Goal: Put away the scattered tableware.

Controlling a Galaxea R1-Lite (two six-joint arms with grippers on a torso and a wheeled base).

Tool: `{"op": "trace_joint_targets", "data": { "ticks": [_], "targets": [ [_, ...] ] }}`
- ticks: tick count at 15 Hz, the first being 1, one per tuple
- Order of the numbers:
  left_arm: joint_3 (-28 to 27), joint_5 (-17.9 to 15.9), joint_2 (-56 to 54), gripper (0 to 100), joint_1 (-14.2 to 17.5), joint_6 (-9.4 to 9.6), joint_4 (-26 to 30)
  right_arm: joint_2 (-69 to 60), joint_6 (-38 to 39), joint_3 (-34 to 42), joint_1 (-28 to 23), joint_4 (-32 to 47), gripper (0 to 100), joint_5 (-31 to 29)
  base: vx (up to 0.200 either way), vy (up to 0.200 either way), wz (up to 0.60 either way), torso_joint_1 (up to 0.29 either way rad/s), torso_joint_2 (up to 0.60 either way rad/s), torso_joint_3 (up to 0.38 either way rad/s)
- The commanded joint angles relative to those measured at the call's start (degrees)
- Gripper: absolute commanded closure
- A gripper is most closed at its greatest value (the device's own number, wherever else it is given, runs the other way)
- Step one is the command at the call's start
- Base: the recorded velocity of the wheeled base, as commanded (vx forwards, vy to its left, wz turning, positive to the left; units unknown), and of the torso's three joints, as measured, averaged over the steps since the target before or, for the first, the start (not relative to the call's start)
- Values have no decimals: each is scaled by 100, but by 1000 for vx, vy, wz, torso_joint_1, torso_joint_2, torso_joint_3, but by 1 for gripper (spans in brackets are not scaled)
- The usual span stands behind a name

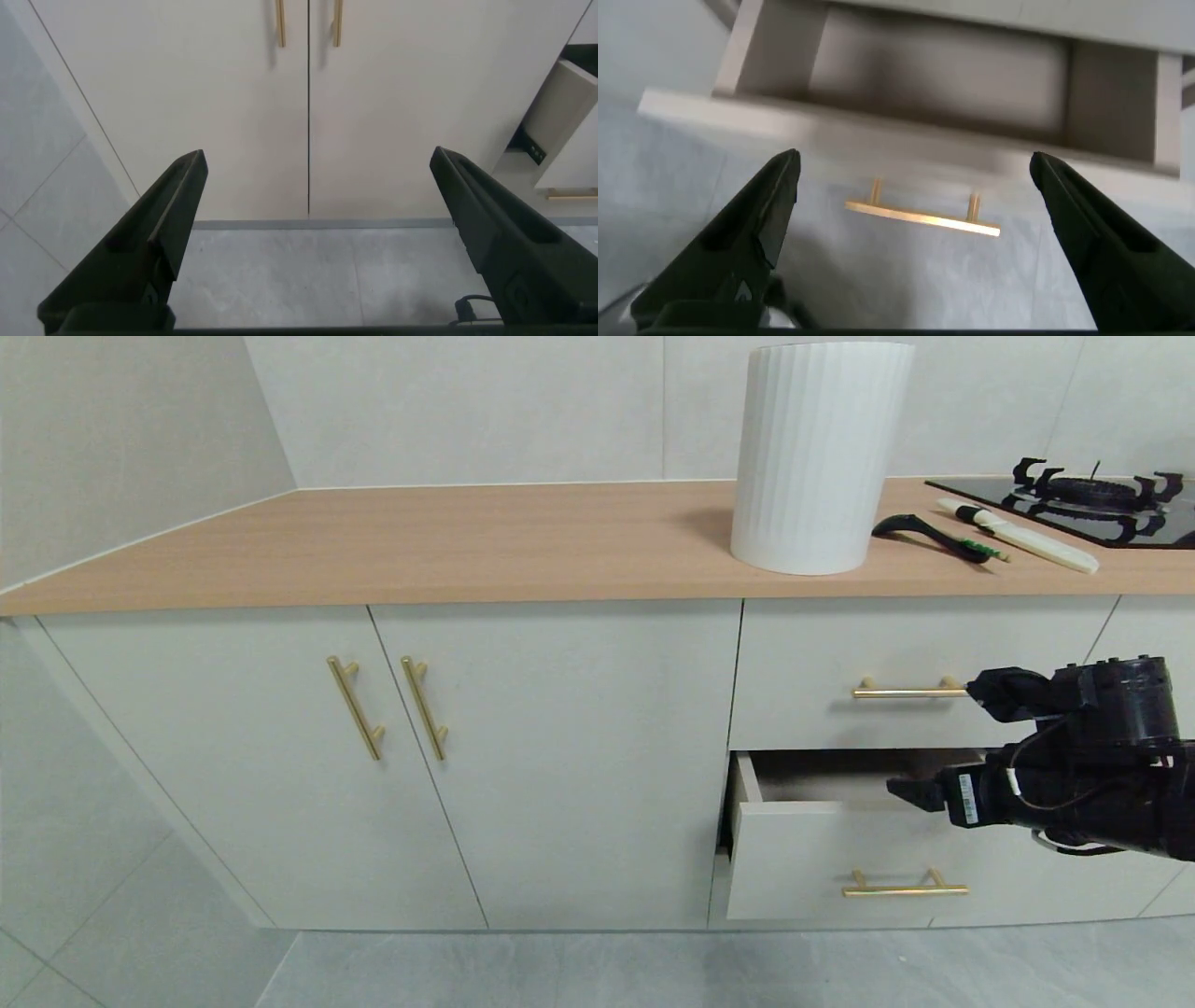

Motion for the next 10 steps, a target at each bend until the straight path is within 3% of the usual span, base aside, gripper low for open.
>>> {"op": "trace_joint_targets", "data": {
  "ticks": [1,5,10],
  "targets": [
    [0,-2,2,0,1,-1,-1,483,5,54,22,-302,0,-169,0,0,0,0,0,0],
    [0,-2,2,0,1,-1,-1,1318,224,107,13,-1269,0,-380,0,0,0,0,0,0],
    [0,-2,2,0,1,-1,-1,1590,233,98,5,-1445,0,-380,0,0,0,0,0,0]
  ]
}}
